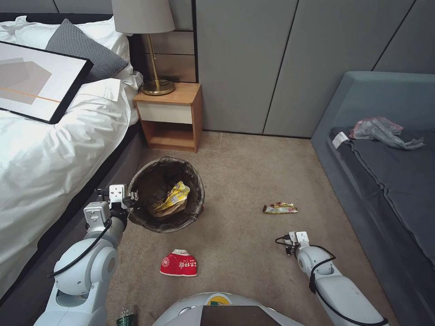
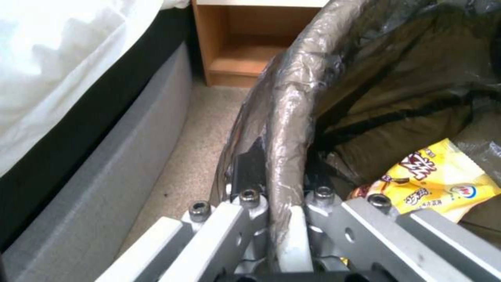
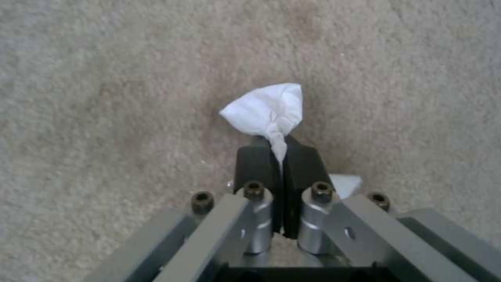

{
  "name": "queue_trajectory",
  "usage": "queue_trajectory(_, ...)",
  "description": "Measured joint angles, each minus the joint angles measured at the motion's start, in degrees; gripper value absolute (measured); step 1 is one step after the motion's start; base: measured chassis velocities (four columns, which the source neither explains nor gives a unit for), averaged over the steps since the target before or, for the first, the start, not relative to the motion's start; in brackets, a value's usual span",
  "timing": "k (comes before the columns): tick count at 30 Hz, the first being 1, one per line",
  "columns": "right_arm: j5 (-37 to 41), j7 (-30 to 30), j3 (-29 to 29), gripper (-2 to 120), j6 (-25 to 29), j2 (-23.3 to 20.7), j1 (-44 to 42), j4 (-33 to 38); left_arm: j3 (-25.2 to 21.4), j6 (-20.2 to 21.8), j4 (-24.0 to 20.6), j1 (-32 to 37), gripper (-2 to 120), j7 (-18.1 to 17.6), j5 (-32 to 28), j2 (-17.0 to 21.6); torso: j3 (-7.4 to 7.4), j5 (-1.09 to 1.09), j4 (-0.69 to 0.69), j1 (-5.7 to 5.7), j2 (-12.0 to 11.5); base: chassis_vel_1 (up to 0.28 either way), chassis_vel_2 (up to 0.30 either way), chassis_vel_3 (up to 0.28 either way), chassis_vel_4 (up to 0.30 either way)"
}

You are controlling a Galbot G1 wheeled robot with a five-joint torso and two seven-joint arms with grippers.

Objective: Pick up the trash bin, then pick up the garbage from the floor and place it into the trash bin.

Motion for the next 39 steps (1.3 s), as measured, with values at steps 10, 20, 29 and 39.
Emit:
queue_trajectory(10, 0.4, 0.7, 1.5, 0, -0.9, -0.7, -0.9, 2.7, 0.0, 0.0, 0.0, -0.1, 0, -0.2, -0.2, 0.4, 0.00, 0.01, 0.02, 0.00, 0.0, 0.000, 0.000, 0.000, 0.000)
queue_trajectory(20, 11.6, 4.9, 10.0, 0, -3.4, -8.1, -5.4, 29.2, 0.1, 0.1, -0.7, 0.1, 0, -0.5, -0.6, 0.8, -0.01, -0.01, 0.01, 0.00, 0.0, 0.000, 0.000, 0.000, 0.000)
queue_trajectory(29, 28.9, 6.5, 1.2, 0, -2.5, -20.3, 14.4, 48.5, 2.8, 0.1, -1.1, 0.6, 0, -0.7, 0.4, 0.4, -0.01, 0.00, 0.05, 0.00, 0.0, 0.000, 0.000, 0.000, 0.000)
queue_trajectory(39, 35.5, -7.3, -18.4, 0, 5.1, -33.5, 39.3, 48.5, 4.3, 0.1, -0.3, 0.5, 0, 0.4, 0.8, 0.7, 0.00, -0.01, 0.01, 0.00, 0.0, 0.000, 0.000, 0.000, 0.000)
